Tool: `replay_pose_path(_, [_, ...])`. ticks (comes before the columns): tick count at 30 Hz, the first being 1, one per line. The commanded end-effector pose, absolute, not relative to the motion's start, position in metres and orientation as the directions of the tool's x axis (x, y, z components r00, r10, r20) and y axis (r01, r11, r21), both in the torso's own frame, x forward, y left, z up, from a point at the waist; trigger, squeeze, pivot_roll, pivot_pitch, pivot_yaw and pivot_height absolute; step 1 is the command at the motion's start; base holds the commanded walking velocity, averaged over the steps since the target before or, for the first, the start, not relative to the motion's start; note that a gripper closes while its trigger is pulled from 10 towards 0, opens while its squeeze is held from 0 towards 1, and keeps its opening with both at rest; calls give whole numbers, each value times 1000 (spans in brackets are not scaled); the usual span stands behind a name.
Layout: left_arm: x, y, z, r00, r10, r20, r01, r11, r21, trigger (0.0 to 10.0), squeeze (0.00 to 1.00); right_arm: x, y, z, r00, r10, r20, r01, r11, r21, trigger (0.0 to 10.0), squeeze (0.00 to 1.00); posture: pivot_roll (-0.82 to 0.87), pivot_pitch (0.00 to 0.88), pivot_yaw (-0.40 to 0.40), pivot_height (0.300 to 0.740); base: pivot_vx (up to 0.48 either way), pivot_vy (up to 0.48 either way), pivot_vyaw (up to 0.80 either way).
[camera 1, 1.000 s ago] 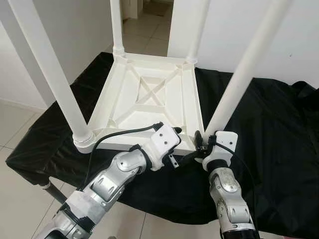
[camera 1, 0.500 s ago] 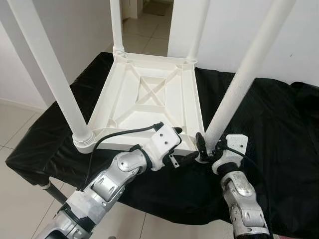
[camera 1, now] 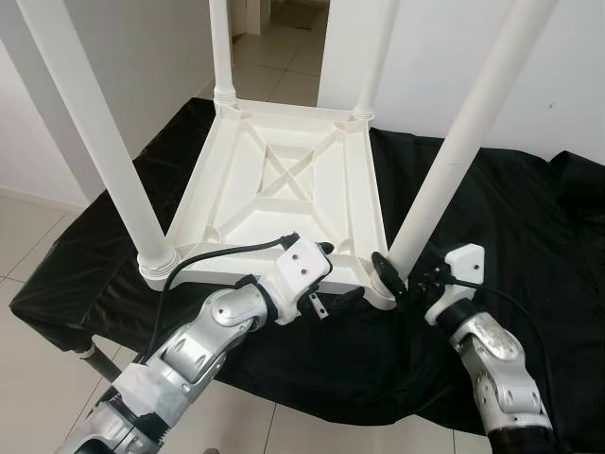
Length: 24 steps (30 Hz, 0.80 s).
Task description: Building children table
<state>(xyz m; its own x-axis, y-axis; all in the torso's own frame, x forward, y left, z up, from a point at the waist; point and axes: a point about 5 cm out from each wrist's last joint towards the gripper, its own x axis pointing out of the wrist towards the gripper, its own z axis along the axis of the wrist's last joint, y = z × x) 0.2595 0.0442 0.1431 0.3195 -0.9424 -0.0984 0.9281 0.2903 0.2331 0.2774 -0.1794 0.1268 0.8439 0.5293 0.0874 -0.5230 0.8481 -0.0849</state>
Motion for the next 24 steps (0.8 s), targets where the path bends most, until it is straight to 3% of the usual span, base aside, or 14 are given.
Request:
replay_pose_path(1, [251, 41, 143, 240, -965, -102, 950, 212, 230, 10000, 0, 281, -178, 125, 819, 570, 66, -563, 820, -100, 10000, 0, -58, 0, -54, 740, 0, 0, 0])
replay_pose_path(3, [250, 39, 142, 236, -966, -103, 951, 208, 228, 10000, 0, 290, -177, 123, 804, 594, 42, -586, 801, -123, 10000, 0, -52, 0, -55, 740, 0, 0, 0])
replay_pose_path(4, [250, 38, 142, 236, -966, -105, 951, 208, 227, 10000, 0, 293, -177, 121, 798, 602, 35, -594, 794, -129, 7098, 0, -48, 0, -57, 740, 0, 0, 0])
replay_pose_path(6, [250, 37, 142, 237, -966, -106, 951, 209, 227, 10000, 0, 294, -177, 121, 793, 608, 32, -600, 789, -130, 7098, 0, -48, 0, -57, 740, 0, 0, 0])
replay_pose_path(7, [252, 37, 142, 242, -965, -106, 950, 213, 228, 10000, 0, 296, -177, 119, 789, 613, 27, -605, 785, -129, 2039, 0, -44, 0, -58, 740, 0, 0, 0])
replay_pose_path(8, [252, 37, 142, 242, -965, -106, 950, 213, 228, 10000, 0, 296, -177, 119, 789, 613, 27, -605, 785, -129, 2039, 0, -44, 0, -58, 740, 0, 0, 0])
replay_pose_path(9, [253, 37, 143, 247, -963, -105, 949, 218, 229, 10000, 0, 298, -178, 118, 788, 615, 21, -608, 783, -129, 0, 0, -40, 0, -57, 740, 0, 0, 0])
replay_pose_path(22, [259, 42, 144, 274, -957, -97, 942, 246, 229, 10000, 0, 298, -185, 110, 781, 625, 4, -621, 776, -112, 0, 0, -31, 0, -55, 740, 0, 0, 0])
replay_pose_path(23, [261, 45, 144, 292, -953, -79, 940, 270, 210, 10000, 0, 296, -185, 110, 786, 618, 13, -614, 783, -96, 10000, 0, -37, 0, -54, 740, 0, 0, 0])
replay_pose_path(24, [261, 45, 144, 292, -953, -79, 940, 270, 210, 10000, 0, 296, -185, 110, 786, 618, 13, -614, 783, -96, 10000, 0, -37, 0, -54, 740, 0, 0, 0])
